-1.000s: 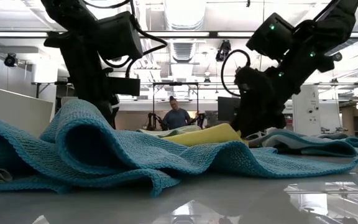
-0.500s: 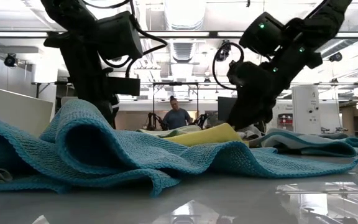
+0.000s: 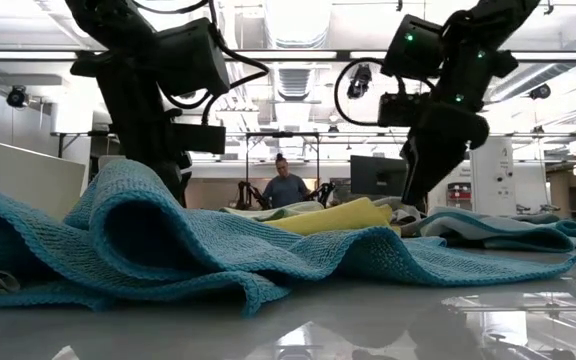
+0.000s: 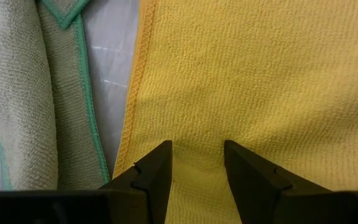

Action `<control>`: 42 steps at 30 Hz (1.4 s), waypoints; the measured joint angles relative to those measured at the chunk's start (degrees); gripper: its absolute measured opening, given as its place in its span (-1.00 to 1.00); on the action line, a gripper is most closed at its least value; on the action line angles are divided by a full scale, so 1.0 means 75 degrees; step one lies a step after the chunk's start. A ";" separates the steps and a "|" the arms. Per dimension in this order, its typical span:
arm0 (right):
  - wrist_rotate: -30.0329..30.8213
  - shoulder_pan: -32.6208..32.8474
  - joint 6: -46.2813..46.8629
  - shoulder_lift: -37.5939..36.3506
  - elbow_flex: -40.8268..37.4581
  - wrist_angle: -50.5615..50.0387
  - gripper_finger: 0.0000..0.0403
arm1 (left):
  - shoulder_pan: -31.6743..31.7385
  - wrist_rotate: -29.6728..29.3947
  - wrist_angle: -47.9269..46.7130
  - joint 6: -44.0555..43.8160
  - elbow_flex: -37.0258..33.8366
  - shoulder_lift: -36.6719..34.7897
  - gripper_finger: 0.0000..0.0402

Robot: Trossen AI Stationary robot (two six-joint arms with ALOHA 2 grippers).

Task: Fold microfiber towels
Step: Fold the yellow microfiber towel

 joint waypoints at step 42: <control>-0.1204 0.0009 -0.1298 0.0960 -0.0603 0.2648 -0.83 | 0.0006 0.0000 -0.0013 -0.0003 -0.0009 0.0011 -0.33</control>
